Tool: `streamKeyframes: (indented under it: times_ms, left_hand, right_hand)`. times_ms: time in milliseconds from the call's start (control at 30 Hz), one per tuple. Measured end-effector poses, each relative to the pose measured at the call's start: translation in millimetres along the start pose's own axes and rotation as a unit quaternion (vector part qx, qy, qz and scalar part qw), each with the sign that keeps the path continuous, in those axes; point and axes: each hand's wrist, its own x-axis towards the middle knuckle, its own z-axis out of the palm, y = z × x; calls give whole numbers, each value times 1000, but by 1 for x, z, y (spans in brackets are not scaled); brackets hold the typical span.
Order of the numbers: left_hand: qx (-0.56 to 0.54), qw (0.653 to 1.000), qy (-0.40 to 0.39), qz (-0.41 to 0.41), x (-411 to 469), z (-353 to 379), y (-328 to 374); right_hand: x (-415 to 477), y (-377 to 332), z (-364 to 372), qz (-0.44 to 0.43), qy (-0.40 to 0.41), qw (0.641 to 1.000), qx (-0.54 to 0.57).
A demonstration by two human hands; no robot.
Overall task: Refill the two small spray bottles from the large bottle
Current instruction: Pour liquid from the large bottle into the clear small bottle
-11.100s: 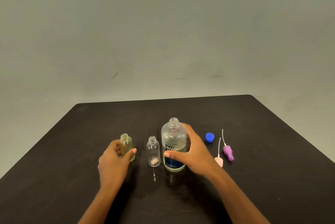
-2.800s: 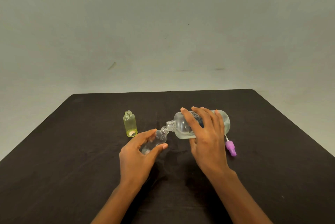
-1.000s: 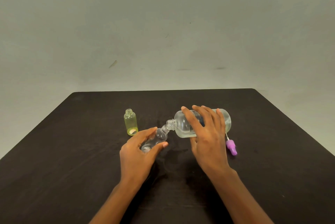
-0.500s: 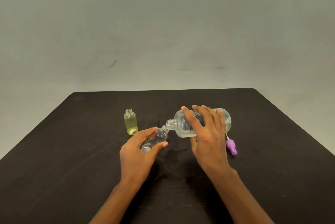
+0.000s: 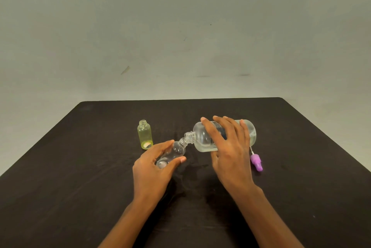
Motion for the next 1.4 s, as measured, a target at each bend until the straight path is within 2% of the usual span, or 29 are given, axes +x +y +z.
streamKeyframes:
  times_ms: [1400]
  left_hand:
    - [-6,1000,7,2,0,2,1]
  right_hand:
    - [1,0,0,4,-7,1000,-1]
